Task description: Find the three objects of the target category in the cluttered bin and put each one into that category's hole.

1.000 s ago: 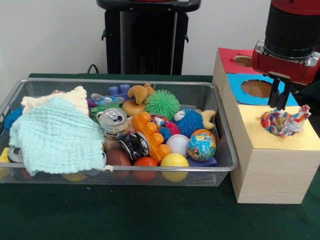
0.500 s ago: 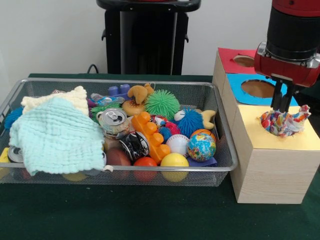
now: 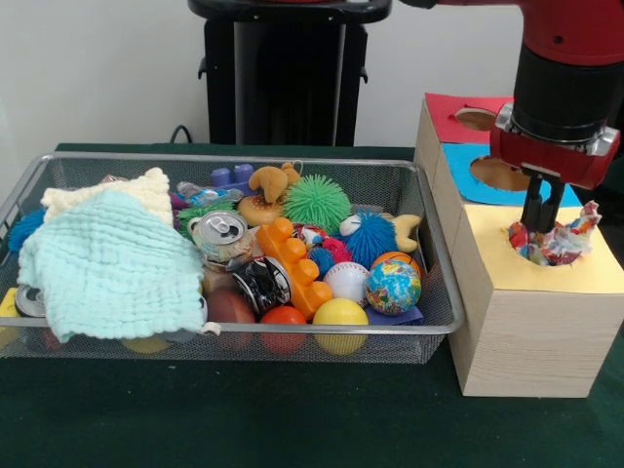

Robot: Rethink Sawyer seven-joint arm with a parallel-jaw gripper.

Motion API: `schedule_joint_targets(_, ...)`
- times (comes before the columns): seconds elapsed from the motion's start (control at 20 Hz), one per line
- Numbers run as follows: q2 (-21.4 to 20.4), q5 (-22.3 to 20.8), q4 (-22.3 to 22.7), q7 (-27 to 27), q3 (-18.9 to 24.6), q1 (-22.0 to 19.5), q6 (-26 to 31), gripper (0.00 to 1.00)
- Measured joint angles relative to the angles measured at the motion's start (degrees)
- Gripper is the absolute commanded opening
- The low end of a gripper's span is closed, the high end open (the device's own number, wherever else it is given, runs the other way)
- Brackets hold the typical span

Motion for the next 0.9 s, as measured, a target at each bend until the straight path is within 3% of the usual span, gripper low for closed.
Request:
schedule_joint_targets(0.4, 1.7, 0.0, -1.4, 0.0, 0.0, 0.0, -1.0, 0.00)
schedule_joint_targets(0.75, 7.4, 0.1, -3.5, 0.0, 0.1, 0.1, -6.1, 0.00)
schedule_joint_targets(0.9, 8.6, 0.4, -6.4, 0.0, 0.0, 0.2, -6.7, 0.00)
